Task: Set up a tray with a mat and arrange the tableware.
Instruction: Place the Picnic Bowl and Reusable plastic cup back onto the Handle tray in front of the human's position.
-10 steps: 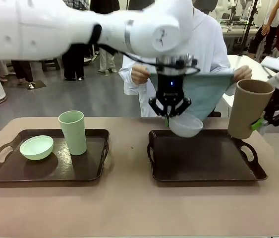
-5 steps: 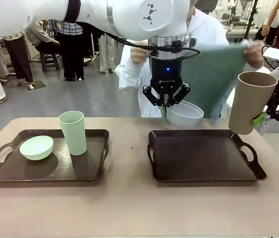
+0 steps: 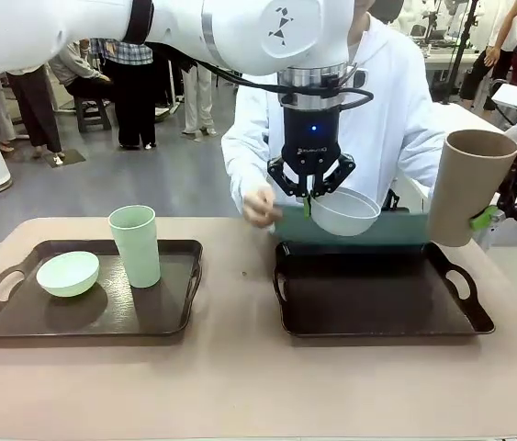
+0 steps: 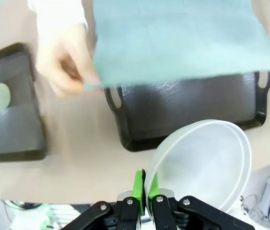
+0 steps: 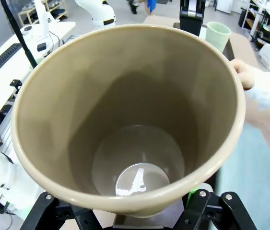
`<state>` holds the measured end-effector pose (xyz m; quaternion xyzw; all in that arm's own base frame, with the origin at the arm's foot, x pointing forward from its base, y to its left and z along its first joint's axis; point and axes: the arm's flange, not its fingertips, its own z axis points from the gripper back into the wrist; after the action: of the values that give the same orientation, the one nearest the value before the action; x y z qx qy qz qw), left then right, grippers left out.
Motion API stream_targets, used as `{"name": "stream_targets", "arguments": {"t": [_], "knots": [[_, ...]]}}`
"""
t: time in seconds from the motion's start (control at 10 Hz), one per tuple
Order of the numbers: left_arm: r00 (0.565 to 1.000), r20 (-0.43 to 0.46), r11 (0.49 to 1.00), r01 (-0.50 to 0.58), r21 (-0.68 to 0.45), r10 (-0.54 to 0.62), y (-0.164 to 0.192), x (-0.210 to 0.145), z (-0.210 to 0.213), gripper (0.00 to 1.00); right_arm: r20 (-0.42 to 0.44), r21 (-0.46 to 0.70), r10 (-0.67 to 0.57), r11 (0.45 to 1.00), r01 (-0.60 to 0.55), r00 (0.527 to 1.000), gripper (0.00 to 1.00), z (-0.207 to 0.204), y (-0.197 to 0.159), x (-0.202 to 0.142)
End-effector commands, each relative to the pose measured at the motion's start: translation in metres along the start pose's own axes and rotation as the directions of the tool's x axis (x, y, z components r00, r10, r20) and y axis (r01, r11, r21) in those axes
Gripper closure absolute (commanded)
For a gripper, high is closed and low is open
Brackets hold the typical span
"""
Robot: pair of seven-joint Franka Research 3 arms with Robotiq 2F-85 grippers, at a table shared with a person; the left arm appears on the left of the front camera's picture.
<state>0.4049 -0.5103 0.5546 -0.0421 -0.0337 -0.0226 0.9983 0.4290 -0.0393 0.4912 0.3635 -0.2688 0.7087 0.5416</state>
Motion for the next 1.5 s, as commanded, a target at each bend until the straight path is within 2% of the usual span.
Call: {"name": "stream_targets", "arguments": {"t": [0.0, 1.4], "knots": [[1.0, 0.0, 1.0, 0.013, 0.008, -0.013, 0.0007, 0.0017, 0.0028, 1.0, -0.004, 0.003, 0.004, 1.0, -0.004, 1.0, 0.79, -0.0011, 0.0013, 0.0027], [1.0, 0.0, 1.0, 0.013, 0.008, -0.013, 0.0007, 0.0017, 0.0028, 1.0, -0.004, 0.003, 0.004, 1.0, -0.004, 1.0, 0.79, -0.0011, 0.0013, 0.0027]]}}
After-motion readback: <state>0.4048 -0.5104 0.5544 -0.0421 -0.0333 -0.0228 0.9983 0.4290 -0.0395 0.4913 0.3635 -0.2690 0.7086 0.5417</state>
